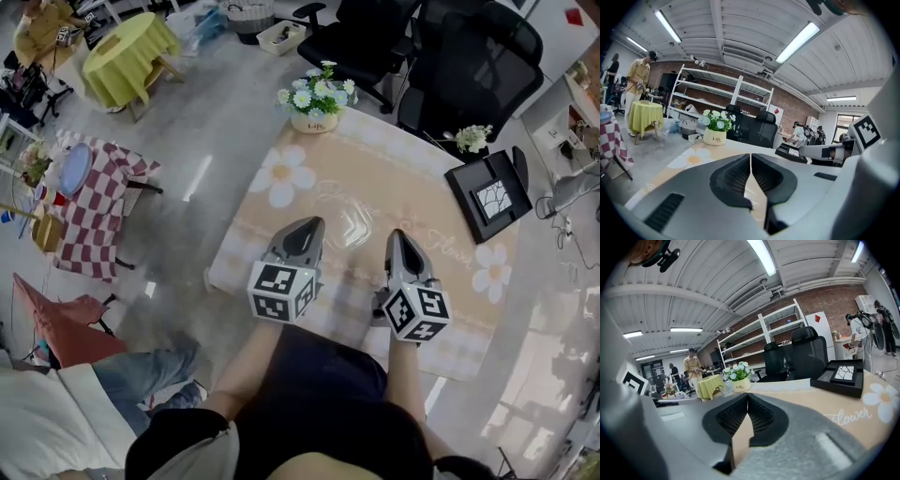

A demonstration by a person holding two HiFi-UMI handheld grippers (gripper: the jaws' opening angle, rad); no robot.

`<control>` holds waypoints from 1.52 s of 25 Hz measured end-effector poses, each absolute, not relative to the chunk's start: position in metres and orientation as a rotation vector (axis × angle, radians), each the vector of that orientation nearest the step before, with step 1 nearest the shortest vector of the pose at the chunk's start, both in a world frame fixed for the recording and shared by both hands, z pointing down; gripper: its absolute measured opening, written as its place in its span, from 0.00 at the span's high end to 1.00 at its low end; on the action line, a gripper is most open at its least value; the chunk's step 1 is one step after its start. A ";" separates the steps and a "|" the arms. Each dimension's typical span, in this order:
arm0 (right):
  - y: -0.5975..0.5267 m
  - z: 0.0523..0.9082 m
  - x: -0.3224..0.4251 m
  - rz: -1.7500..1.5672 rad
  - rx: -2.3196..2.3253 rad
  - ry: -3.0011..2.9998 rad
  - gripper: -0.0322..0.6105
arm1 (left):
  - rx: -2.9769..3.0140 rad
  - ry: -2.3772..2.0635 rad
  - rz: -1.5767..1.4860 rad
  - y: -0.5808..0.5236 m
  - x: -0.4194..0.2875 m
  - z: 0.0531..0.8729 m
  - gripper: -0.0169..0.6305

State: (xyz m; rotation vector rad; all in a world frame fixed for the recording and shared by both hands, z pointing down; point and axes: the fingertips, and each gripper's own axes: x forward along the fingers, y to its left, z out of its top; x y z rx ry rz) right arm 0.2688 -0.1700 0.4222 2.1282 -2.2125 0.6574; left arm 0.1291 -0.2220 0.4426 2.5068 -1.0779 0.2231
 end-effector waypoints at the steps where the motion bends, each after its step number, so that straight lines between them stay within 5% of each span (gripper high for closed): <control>1: -0.171 0.423 0.270 0.659 2.126 -2.214 0.94 | 2.504 -1.082 0.226 -0.223 0.130 0.444 0.95; 38: -0.216 0.465 0.270 0.698 1.921 -2.154 0.94 | 2.402 -1.106 0.302 -0.246 0.124 0.477 0.95</control>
